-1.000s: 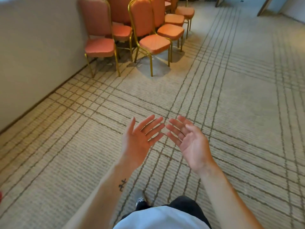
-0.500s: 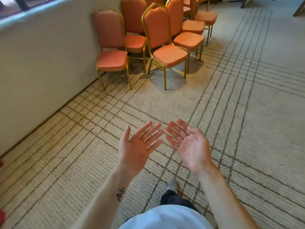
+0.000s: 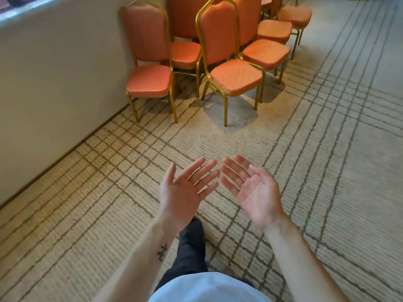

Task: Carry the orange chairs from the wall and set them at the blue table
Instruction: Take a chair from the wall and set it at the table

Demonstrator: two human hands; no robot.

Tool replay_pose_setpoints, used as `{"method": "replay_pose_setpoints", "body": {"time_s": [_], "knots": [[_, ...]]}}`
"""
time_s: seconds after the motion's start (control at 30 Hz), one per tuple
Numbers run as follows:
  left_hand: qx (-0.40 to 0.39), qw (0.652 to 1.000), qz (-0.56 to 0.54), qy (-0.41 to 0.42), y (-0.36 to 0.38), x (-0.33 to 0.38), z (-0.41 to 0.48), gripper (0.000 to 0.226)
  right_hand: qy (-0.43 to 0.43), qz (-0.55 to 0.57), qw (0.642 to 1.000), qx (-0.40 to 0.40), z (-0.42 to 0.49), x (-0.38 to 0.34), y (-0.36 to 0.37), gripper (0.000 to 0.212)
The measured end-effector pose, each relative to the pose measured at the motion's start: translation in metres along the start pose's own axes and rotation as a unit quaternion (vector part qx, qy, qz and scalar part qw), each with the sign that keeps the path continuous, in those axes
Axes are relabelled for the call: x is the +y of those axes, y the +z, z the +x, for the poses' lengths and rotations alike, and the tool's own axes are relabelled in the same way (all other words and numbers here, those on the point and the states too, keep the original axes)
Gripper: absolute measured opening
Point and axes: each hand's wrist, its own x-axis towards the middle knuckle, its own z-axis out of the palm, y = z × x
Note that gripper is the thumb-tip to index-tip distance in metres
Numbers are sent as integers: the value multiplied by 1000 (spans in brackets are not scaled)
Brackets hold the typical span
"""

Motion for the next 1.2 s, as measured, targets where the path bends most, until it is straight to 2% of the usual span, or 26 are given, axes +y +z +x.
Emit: {"method": "replay_pose_setpoints", "body": {"time_s": [0.33, 0.57, 0.97, 1.2], "knots": [[-43, 998, -38, -32, 34, 129, 186, 75, -29, -53, 998, 23, 196, -54, 79, 41], [-76, 997, -14, -7, 66, 240, 276, 74, -43, -79, 996, 10, 304, -89, 149, 43], [0, 999, -40, 38, 88, 333, 463, 74, 27, -88, 996, -3, 549, -155, 184, 41], [31, 992, -71, 102, 129, 402, 563, 72, 71, -108, 989, -66, 694, -207, 229, 41]]}}
